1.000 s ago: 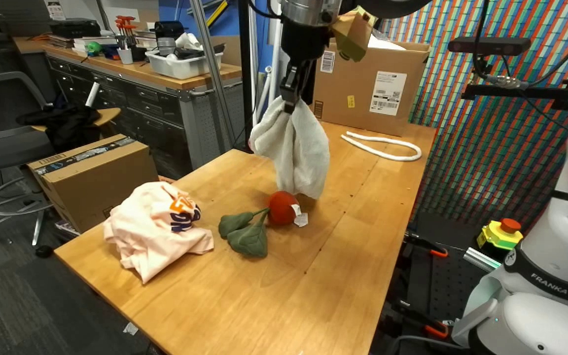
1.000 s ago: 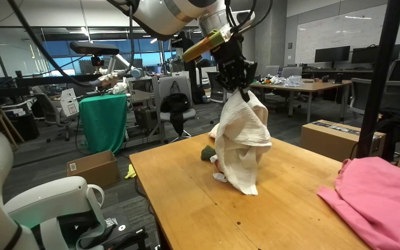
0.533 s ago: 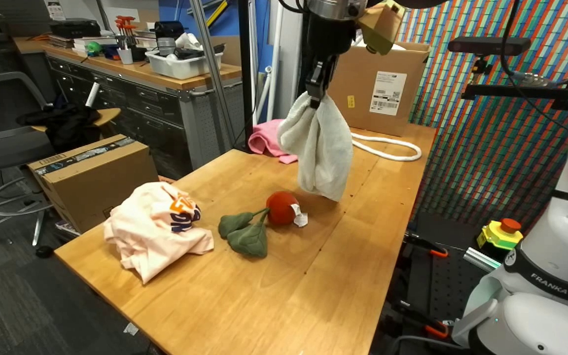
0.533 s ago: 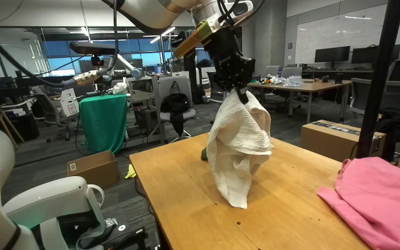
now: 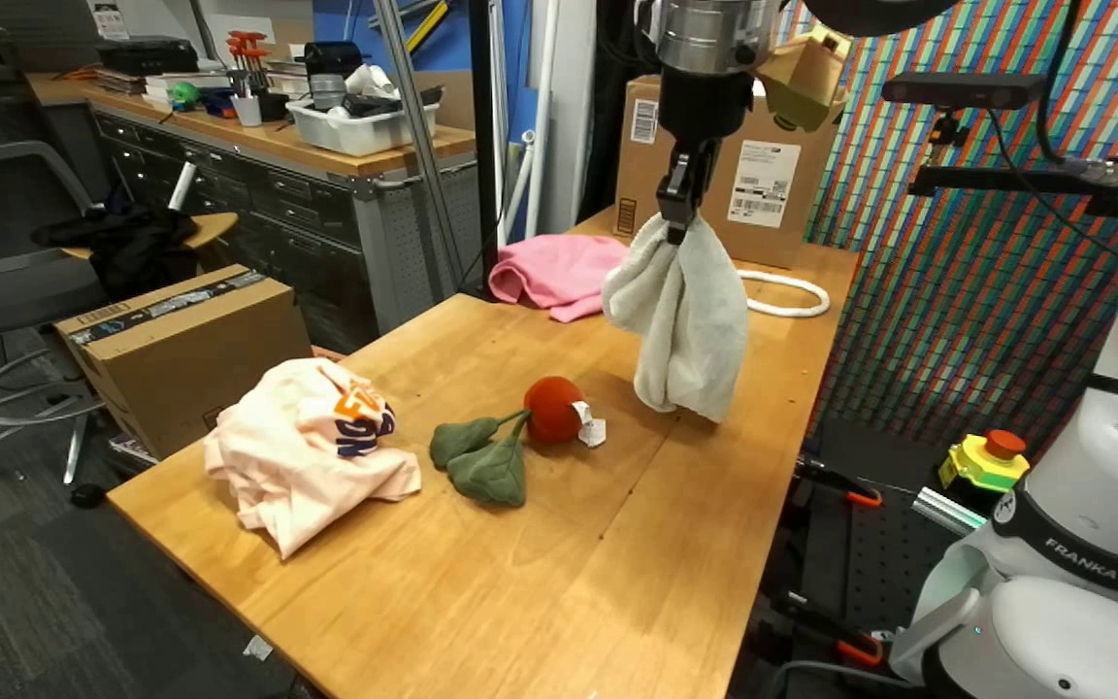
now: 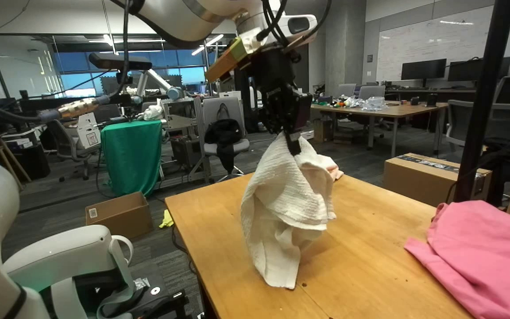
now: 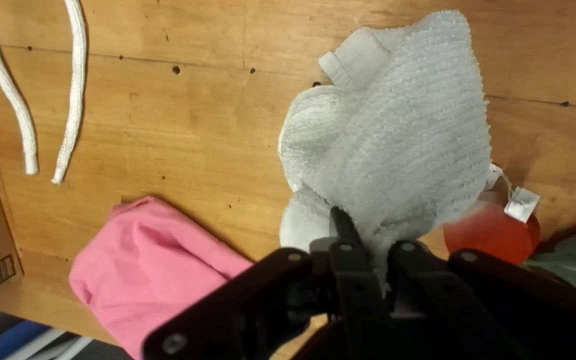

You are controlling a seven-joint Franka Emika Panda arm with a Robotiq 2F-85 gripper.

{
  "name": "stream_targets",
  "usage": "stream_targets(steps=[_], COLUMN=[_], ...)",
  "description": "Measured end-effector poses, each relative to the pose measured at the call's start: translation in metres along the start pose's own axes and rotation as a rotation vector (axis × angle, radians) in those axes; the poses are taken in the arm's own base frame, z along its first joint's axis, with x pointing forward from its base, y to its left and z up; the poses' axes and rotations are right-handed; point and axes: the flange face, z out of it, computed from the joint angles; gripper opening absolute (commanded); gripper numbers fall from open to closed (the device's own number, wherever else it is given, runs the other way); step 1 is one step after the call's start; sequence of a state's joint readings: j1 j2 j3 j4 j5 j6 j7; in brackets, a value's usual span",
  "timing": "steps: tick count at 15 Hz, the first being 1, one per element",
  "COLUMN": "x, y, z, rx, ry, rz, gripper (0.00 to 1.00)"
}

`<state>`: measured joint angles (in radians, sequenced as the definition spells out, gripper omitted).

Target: Spread the objects across the table

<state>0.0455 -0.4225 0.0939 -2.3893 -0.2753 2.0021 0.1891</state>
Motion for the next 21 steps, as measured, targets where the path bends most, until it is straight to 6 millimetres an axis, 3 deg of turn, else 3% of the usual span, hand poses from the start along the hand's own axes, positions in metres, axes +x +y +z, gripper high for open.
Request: stream_targets(steps=[1,2,4,11,15,18,21], x=[-0.005,-0.009,-0.017,-0.029,-0.031,-0.031,-0.044], y=[0.003,0.005,0.011,0.017,0.015,0.005,-0.002], z=[0.005,0.009,0.016,0.025,0.016,-0.012,-0.042], rx=[0.011,0.020,0.035,0.049,0.034,0.008,-0.004], ry=[-0.020,-0.035,-0.059,-0.105,-0.145,-0.119,-0.058], rz=[0.013,0.027,0.049,0.078,0.056,0.018,0.003], gripper=[0.08,0.34,0.42,0.95,1.00,1.00,1.00])
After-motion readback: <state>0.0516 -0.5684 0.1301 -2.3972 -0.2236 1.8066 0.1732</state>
